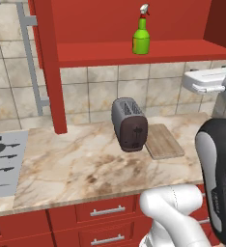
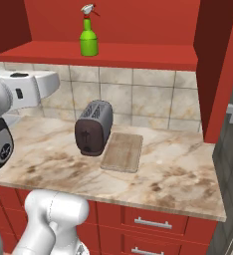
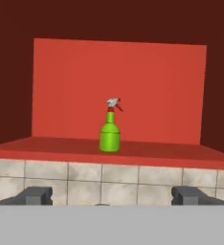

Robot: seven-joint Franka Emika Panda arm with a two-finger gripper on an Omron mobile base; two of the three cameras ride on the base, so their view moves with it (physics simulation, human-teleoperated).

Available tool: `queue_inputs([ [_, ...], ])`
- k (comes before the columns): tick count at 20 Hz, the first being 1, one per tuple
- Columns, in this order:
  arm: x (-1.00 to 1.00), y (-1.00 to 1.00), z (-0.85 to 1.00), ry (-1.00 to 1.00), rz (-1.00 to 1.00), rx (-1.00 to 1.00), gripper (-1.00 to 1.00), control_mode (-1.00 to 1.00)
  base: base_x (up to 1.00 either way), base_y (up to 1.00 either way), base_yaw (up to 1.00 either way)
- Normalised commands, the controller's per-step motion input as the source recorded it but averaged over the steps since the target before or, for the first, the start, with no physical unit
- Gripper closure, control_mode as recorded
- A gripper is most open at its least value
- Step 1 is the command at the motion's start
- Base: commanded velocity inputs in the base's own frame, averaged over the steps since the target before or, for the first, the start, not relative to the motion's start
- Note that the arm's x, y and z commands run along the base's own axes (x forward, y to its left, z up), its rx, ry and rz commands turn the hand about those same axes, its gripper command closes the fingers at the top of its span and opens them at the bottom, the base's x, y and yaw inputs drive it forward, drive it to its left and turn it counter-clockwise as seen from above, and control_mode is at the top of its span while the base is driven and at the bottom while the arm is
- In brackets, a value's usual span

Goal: Grab the spray bottle from the cabinet, then place it next to the cutting board for sanitizing. Then grab the dish brush from the countertop next to the sink and place it next to the cutting board.

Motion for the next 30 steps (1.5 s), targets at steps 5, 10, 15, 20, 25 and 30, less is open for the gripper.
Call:
queue_inputs([
  [5,0.21,-0.01,0.32,-0.03,0.0,0.0,-1.0,-1.0,0.0,0.0,0.0],
  [10,0.51,-0.12,0.22,-0.04,0.01,0.01,-1.0,-1.0,0.0,0.0,0.0],
  [15,0.3,0.0,0.27,-0.11,0.0,0.0,-1.0,-1.0,0.0,0.0,0.0],
  [20,0.38,0.0,0.07,0.0,0.0,0.0,-1.0,-1.0,0.0,0.0,0.0],
  [25,0.37,0.0,0.01,0.0,0.0,0.0,-1.0,-1.0,0.0,0.0,0.0],
  [30,0.42,0.0,0.01,0.0,0.0,0.0,-1.0,-1.0,0.0,0.0,0.0],
])
